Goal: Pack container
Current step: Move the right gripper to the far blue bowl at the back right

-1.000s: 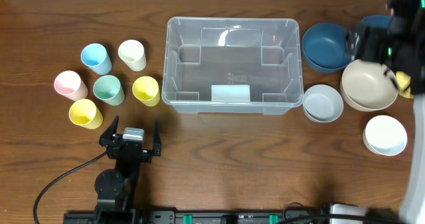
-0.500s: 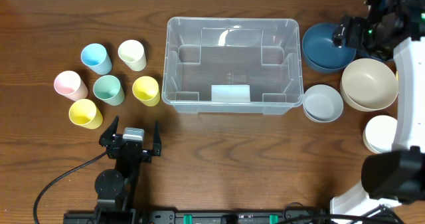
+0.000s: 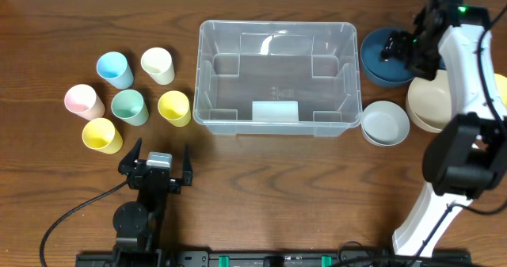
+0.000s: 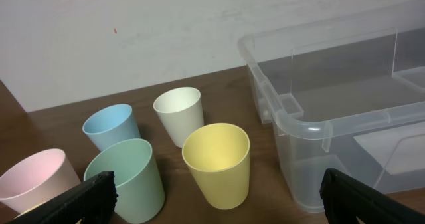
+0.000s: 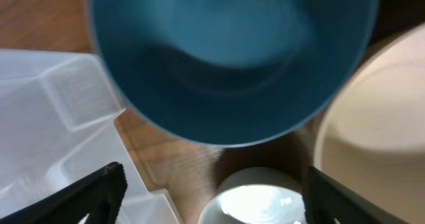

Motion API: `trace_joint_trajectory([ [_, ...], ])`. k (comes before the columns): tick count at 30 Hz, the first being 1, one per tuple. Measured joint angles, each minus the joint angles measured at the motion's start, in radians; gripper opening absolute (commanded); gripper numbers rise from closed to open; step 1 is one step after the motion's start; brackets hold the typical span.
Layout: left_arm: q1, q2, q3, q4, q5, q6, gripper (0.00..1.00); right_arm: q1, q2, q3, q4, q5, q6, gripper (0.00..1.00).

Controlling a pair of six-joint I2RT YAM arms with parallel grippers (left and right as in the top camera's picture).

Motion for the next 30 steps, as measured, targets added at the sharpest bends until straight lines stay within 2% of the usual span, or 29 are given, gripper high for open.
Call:
trace_joint_trajectory([
  [5, 0.000, 0.000, 0.000, 0.000, 0.000, 0.000, 0.98, 0.023, 0.035, 0.000, -0.002, 0.000, 0.106, 0.82],
  [9, 0.000, 0.000, 0.000, 0.000, 0.000, 0.000, 0.98, 0.048, 0.036, 0.002, -0.001, 0.002, 0.175, 0.68],
  [11, 0.000, 0.000, 0.000, 0.000, 0.000, 0.000, 0.98, 0.060, 0.036, 0.002, 0.000, 0.002, 0.219, 0.64],
  [22, 0.000, 0.000, 0.000, 0.000, 0.000, 0.000, 0.98, 0.087, 0.036, -0.078, 0.007, 0.034, 0.462, 0.66],
  [30, 0.000, 0.000, 0.000, 0.000, 0.000, 0.000, 0.98, 0.086, 0.036, -0.180, 0.133, 0.047, 0.558, 0.64],
])
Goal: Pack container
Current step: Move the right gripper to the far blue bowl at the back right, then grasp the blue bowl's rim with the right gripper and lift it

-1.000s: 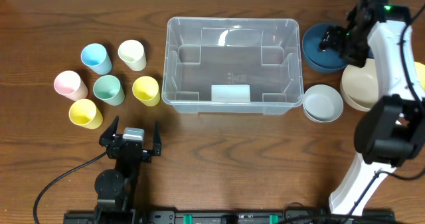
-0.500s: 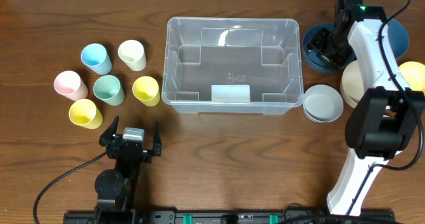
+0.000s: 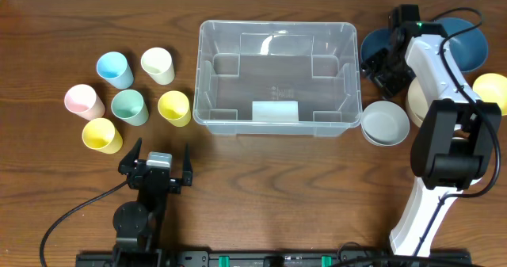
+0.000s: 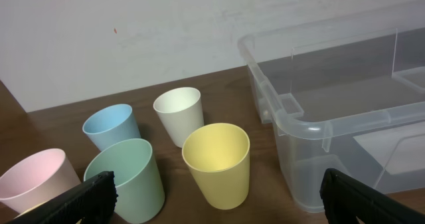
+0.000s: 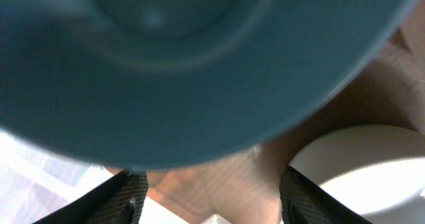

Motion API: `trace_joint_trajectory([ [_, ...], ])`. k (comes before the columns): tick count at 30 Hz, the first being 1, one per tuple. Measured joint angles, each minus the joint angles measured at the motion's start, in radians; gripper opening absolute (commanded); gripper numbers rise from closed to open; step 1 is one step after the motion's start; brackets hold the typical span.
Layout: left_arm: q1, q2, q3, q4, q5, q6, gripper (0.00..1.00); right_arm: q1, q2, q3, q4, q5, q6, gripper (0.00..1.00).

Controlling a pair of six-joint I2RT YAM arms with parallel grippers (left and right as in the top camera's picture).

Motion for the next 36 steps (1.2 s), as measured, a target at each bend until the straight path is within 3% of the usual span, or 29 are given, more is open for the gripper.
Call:
trace_joint_trajectory([
  [7, 0.000, 0.000, 0.000, 0.000, 0.000, 0.000, 0.98, 0.000, 0.000, -0.044, 0.074, 0.008, 0.009, 0.64],
  [24, 0.000, 0.000, 0.000, 0.000, 0.000, 0.000, 0.98, 0.031, -0.082, -0.045, 0.097, -0.032, -0.155, 0.67],
  [30, 0.000, 0.000, 0.000, 0.000, 0.000, 0.000, 0.98, 0.023, -0.205, -0.042, 0.088, -0.036, -0.127, 0.67],
  [36, 0.000, 0.000, 0.000, 0.000, 0.000, 0.000, 0.98, 0.005, -0.201, -0.039, 0.040, -0.013, -0.060, 0.67],
])
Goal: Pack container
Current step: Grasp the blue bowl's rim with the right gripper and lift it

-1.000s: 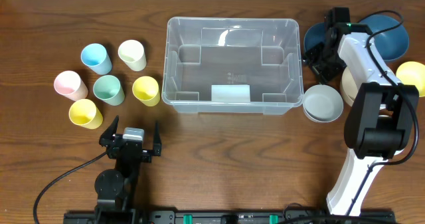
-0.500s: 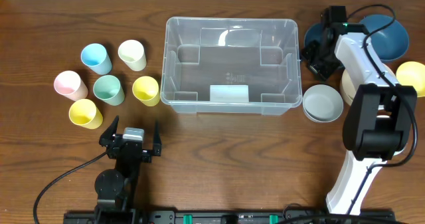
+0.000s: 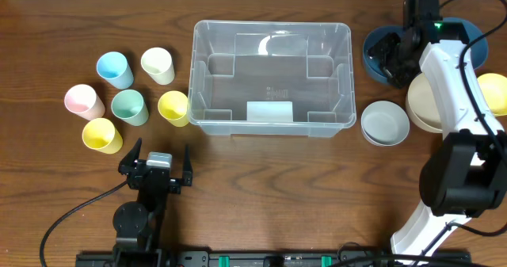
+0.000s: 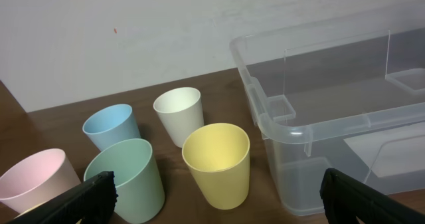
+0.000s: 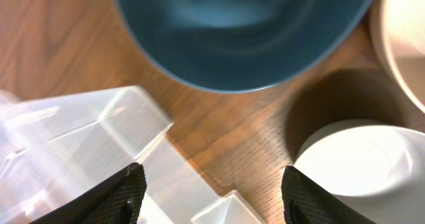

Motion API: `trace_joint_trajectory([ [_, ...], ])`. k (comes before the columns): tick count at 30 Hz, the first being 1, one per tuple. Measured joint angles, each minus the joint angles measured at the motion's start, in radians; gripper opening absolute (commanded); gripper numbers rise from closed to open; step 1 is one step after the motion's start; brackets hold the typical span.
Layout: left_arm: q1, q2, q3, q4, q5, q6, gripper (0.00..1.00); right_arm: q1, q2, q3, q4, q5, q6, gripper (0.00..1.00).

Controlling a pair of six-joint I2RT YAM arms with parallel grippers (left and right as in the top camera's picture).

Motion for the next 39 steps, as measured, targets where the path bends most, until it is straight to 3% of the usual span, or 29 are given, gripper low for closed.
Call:
trace_joint_trajectory([
  [9, 0.000, 0.000, 0.000, 0.000, 0.000, 0.000, 0.98, -0.002, 0.028, -0.018, 0.001, 0.078, 0.108, 0.67],
  [27, 0.000, 0.000, 0.000, 0.000, 0.000, 0.000, 0.98, -0.040, 0.030, -0.217, 0.250, 0.148, 0.223, 0.65],
  [30, 0.000, 0.000, 0.000, 0.000, 0.000, 0.000, 0.98, -0.047, 0.030, -0.217, 0.273, 0.153, 0.213, 0.61],
  [34, 0.000, 0.000, 0.000, 0.000, 0.000, 0.000, 0.98, -0.048, 0.030, -0.217, 0.277, 0.159, 0.197, 0.46],
  [39, 0.000, 0.000, 0.000, 0.000, 0.000, 0.000, 0.98, -0.048, 0.030, -0.217, 0.273, 0.162, 0.179, 0.41],
])
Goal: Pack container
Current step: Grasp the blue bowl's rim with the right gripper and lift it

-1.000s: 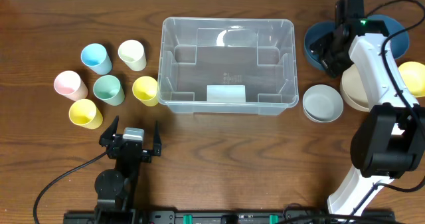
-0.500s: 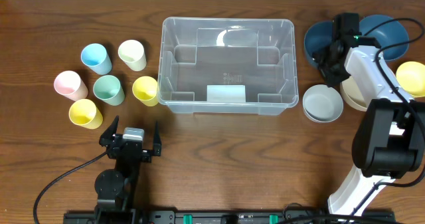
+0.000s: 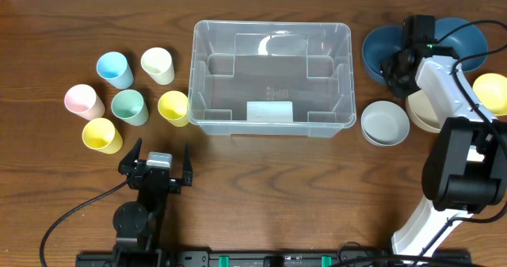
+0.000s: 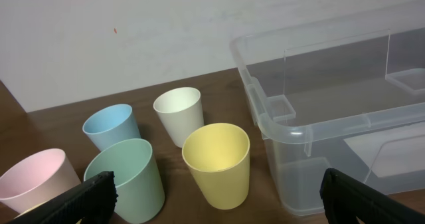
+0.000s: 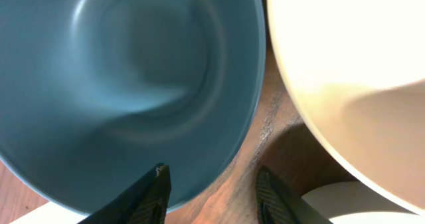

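The clear plastic container (image 3: 269,125) (image 4: 312,127) stands mid-table and holds only a white label. A dark blue bowl (image 3: 378,51) (image 5: 133,71) sits to its right. My right gripper (image 3: 394,69) (image 5: 211,177) is open and low over that bowl's rim. One finger (image 5: 154,192) is inside the bowl and the other finger (image 5: 273,197) is outside, over the table. My left gripper (image 3: 158,169) (image 4: 212,214) rests open near the front edge, facing several pastel cups (image 3: 129,106) (image 4: 217,163).
A beige bowl (image 3: 422,112) (image 5: 352,64), a white bowl (image 3: 385,123) (image 5: 335,209), a yellow bowl (image 3: 491,89) and a second dark blue bowl (image 3: 466,39) crowd the right side. The cups stand in a cluster left of the container.
My right gripper has come down and forward onto the blue bowl, its jaws narrower, now straddling the rim. The container, cups and left arm have not moved.
My right gripper was wide open above the blue bowl. Then it was low by the bowl, next to the container's right end. After that the container stood slightly further left and the gripper was high behind the bowl. Now it straddles the rim.
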Motion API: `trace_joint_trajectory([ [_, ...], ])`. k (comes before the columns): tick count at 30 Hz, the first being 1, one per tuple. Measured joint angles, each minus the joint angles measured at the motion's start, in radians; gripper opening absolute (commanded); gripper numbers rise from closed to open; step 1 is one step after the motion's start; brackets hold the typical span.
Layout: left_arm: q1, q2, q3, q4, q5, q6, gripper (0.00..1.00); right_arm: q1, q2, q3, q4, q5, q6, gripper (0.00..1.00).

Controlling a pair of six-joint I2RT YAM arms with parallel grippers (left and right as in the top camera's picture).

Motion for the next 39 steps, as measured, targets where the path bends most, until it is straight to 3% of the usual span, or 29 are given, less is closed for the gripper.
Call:
trace_joint_trajectory([
  [9, 0.000, 0.000, 0.000, 0.000, 0.000, 0.000, 0.98, 0.000, 0.000, -0.054, 0.030, 0.006, -0.018, 0.24],
  [15, 0.000, 0.000, 0.000, 0.000, 0.000, 0.000, 0.98, -0.001, 0.000, -0.071, 0.065, 0.013, -0.026, 0.01],
  [31, 0.000, 0.000, 0.000, 0.000, 0.000, 0.000, 0.98, -0.024, 0.003, -0.072, 0.232, 0.011, -0.169, 0.01],
  [39, 0.000, 0.000, 0.000, 0.000, 0.000, 0.000, 0.98, -0.145, 0.014, 0.045, 0.171, -0.058, -0.309, 0.01],
])
